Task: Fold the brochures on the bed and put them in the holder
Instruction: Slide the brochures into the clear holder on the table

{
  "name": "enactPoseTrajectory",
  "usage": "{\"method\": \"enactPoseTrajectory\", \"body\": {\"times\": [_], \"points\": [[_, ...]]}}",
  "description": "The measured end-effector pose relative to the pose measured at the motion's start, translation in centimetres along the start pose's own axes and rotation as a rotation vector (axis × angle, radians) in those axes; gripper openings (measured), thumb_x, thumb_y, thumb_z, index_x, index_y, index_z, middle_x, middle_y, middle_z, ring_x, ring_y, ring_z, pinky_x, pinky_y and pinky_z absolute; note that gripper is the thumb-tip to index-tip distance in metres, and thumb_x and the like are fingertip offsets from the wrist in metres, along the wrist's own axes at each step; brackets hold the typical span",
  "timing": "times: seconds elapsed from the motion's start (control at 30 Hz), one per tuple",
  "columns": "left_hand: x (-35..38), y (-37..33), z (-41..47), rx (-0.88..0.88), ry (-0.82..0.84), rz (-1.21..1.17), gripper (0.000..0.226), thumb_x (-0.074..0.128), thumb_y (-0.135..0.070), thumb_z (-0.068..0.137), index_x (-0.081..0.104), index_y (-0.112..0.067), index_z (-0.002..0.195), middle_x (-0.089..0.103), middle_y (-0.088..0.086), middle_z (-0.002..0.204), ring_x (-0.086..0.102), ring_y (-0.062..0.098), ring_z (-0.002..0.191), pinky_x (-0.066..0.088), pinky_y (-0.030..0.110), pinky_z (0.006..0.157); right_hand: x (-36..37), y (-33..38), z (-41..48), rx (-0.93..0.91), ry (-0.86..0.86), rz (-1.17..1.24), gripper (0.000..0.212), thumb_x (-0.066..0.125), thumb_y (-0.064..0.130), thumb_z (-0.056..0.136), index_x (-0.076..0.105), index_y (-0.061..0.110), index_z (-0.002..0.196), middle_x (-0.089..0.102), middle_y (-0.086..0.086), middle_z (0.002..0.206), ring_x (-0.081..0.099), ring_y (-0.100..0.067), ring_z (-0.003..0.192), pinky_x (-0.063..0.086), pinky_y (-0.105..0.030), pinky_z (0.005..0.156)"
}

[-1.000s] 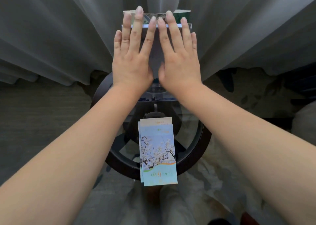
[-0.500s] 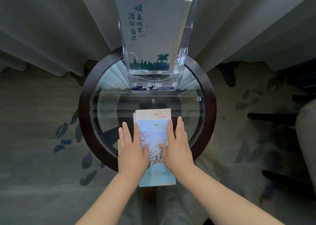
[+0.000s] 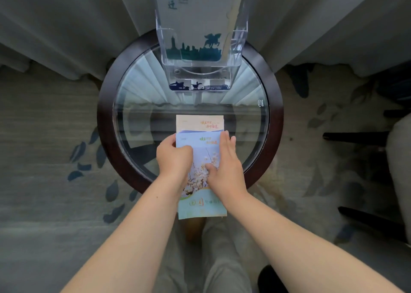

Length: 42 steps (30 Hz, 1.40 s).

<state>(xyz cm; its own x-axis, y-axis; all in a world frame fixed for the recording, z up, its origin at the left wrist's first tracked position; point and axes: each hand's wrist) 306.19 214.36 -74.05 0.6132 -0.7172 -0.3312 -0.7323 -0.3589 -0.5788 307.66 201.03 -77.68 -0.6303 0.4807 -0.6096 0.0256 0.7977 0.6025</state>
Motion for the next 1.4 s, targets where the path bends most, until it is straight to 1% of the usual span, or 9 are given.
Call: {"method": "enactPoseTrajectory", "body": {"times": [0.13,0.27,0.43,0.57,0.7,0.83,1.07,1.23,1.4], "points": [[-0.3,-1.3,-0.1,-0.042,0.124,0.073,0.042,0.039,0.009,0.074,0.069,-0.014,0.092,0.076,0.008,0.099,0.072,0.038,0.095,0.061,0.054,0.081,-0.2,1.7,0.1,0.127,-0.083,0.178,0.101,0.064,0.005,0.088,0.003,0.024,0.166,0.011,0.008,0.171,0.001,-0.006,0.157,0.004,0.011,0.096],[-0.8,-3.4,-1.4,-0.015,0.252,0.035,0.049,0.043,0.009,0.076,0.068,-0.023,0.103,0.077,0.004,0.102,0.074,0.030,0.099,0.060,0.057,0.088,-2.3,4.3,1.0,0.179,-0.190,0.351,0.116,0.075,0.009,0.081,-0.003,0.028,0.165,0.027,0.002,0.150,0.044,-0.012,0.130,0.029,0.000,0.088],[-3.2,-7.3,-2.7,0.233,0.203,-0.077,0.042,0.058,-0.001,0.077,0.071,-0.032,0.102,0.079,-0.003,0.096,0.076,0.020,0.093,0.064,0.047,0.083,-7.1,8.4,1.1,-0.145,-0.295,0.295,0.117,0.078,0.013,0.087,-0.006,0.042,0.163,0.047,0.014,0.129,0.043,0.003,0.119,0.030,-0.003,0.096],[-5.4,-8.2,-3.5,0.539,0.194,-0.086,0.046,0.068,-0.008,0.079,0.068,-0.049,0.101,0.076,-0.010,0.100,0.074,0.009,0.094,0.062,0.027,0.078,-9.6,10.4,0.8,-0.452,-0.406,0.223,0.096,0.075,0.000,0.088,0.022,0.031,0.163,0.057,0.005,0.123,0.051,0.006,0.117,0.044,-0.015,0.104],[-5.9,-5.8,-3.0,0.632,0.138,-0.036,0.056,0.079,-0.004,0.080,0.058,-0.050,0.104,0.069,-0.023,0.101,0.068,0.001,0.098,0.055,0.020,0.084,-8.7,9.7,0.0,-0.573,-0.417,0.141,0.064,0.070,-0.011,0.086,0.053,0.010,0.144,0.058,-0.007,0.115,0.058,-0.017,0.107,0.052,-0.033,0.094],[-6.3,-3.6,-2.9,0.729,0.032,0.045,0.063,0.083,-0.012,0.080,0.046,-0.038,0.123,0.062,-0.022,0.108,0.065,0.004,0.103,0.052,0.014,0.083,-7.2,8.9,-0.5,-0.628,-0.411,0.102,0.054,0.069,-0.012,0.087,0.055,0.013,0.132,0.055,-0.013,0.117,0.057,-0.020,0.107,0.052,-0.029,0.091],[-7.5,-3.6,-4.1,0.997,-0.116,0.296,0.081,0.070,0.012,0.082,0.026,-0.029,0.137,0.051,0.015,0.122,0.058,0.022,0.101,0.055,0.030,0.081,-7.7,10.8,-0.8,-0.574,-0.340,-0.010,0.050,0.059,-0.023,0.080,0.066,0.006,0.121,0.061,-0.013,0.101,0.061,-0.034,0.091,0.055,-0.051,0.069],[-10.0,-8.9,-4.5,1.150,-0.168,0.473,0.068,0.066,0.004,0.081,0.041,-0.029,0.135,0.057,0.010,0.113,0.062,0.031,0.091,0.059,0.047,0.058,-11.1,15.1,-0.5,-0.624,-0.388,-0.086,0.050,0.058,-0.016,0.080,0.064,0.007,0.125,0.063,-0.014,0.106,0.063,-0.036,0.093,0.058,-0.052,0.069],[-12.2,-17.2,-6.9,1.320,-0.194,0.562,0.040,0.049,-0.017,0.091,0.051,-0.026,0.130,0.061,0.010,0.108,0.064,0.032,0.082,0.052,0.037,0.049,-16.0,19.9,-0.6,-0.705,-0.530,-0.101,0.039,0.049,0.006,0.090,0.055,0.016,0.127,0.063,-0.015,0.106,0.062,-0.032,0.093,0.057,-0.038,0.078]]}}
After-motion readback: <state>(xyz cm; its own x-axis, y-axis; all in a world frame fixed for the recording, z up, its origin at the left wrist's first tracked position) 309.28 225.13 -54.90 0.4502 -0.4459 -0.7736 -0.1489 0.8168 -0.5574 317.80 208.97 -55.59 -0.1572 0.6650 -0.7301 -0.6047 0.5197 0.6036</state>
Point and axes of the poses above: each hand's wrist, its own z-axis towards the middle knuckle, its own x-axis out of the palm, y = z × x
